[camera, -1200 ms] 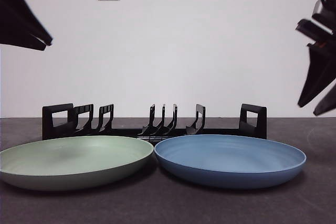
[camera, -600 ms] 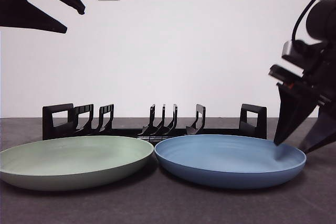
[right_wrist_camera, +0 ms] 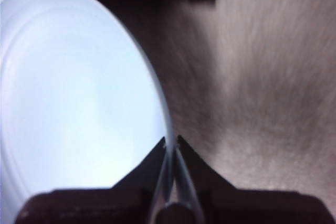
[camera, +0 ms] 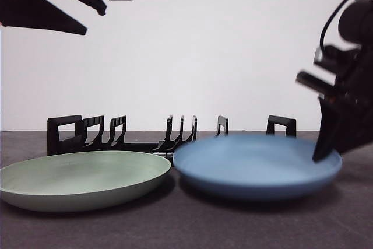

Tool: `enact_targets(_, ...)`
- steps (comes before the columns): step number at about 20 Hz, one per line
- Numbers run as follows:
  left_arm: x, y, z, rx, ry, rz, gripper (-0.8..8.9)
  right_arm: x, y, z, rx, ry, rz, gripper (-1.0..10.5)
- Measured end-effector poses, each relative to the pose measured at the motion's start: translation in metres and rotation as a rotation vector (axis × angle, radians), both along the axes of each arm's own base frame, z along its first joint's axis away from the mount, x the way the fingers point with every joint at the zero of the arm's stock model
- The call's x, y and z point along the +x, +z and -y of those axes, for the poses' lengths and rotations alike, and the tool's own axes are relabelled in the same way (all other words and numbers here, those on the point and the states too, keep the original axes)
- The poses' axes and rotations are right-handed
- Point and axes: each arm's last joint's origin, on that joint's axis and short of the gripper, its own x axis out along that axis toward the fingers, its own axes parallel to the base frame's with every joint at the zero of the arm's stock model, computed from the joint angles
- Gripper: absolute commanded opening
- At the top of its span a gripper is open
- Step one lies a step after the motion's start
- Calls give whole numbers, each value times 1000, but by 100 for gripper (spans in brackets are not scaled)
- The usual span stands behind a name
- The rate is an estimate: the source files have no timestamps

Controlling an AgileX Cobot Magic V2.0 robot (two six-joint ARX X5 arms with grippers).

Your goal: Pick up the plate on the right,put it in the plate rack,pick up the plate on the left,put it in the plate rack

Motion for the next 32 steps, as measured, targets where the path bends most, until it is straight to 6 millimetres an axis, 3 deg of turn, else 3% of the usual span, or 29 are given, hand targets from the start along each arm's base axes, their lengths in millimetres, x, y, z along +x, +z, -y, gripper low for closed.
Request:
enact_targets(6, -21, 14, 39, 180, -235, 244, 257, -7, 58, 1, 16, -13, 51, -16)
enact_targets(9, -39, 27, 63, 365, -316, 418, 256, -3, 85, -3, 11, 14, 67, -16)
enact_targets(12, -55, 25, 91, 594, -413, 531, 255, -2, 104, -9, 9, 44, 83, -16)
enact_targets(17, -61, -1, 134, 748, -566, 549, 251, -5, 110, -16, 6, 75, 77, -16)
enact_targets(21, -52, -26, 150, 876, -571, 528, 251, -7, 109, -15, 1, 77, 54, -16)
enact_targets(24, -46, -32, 159, 877, -567, 556, 240, -7, 109, -15, 0, 79, 49, -12)
enact_targets(26, -44, -35, 163, 874, -572, 567, 35, -7, 109, -15, 1, 80, 49, -12)
enact_targets(27, -44, -36, 163, 877, -586, 569, -10, -7, 109, -15, 1, 80, 49, -12)
enact_targets(32, -47, -38, 165, 870, -677, 592, -9, -7, 110, -16, -4, 107, 67, 11)
